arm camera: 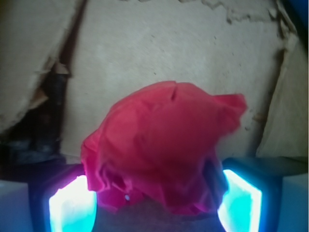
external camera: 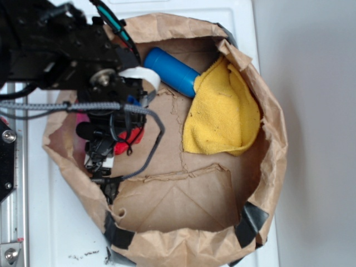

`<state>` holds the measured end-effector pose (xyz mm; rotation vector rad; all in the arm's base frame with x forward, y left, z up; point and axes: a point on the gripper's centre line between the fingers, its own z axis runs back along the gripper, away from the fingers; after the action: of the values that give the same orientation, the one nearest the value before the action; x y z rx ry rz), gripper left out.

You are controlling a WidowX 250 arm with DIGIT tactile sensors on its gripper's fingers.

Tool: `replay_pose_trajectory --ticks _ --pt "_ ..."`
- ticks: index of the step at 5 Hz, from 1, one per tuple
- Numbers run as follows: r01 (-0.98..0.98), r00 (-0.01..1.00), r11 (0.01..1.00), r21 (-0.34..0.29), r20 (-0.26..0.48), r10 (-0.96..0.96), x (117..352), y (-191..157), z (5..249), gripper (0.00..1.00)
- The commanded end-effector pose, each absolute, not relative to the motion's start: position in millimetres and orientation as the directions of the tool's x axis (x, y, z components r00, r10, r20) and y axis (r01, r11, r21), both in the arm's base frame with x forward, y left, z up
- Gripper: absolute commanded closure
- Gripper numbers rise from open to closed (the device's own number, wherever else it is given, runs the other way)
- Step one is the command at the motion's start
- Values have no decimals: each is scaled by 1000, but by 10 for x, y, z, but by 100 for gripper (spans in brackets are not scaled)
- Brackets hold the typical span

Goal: Grab the red paper.

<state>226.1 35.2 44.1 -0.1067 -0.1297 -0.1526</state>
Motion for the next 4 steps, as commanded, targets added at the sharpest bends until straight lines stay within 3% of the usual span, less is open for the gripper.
replay_pose_trajectory --ticks 1,2,4 --pt "133 976 990 -41 181 -124 2435 200 400 0" --pt "111 981 993 -29 164 -105 2472 213 376 100" --pt "111 980 992 -51 169 -101 2480 257 474 100"
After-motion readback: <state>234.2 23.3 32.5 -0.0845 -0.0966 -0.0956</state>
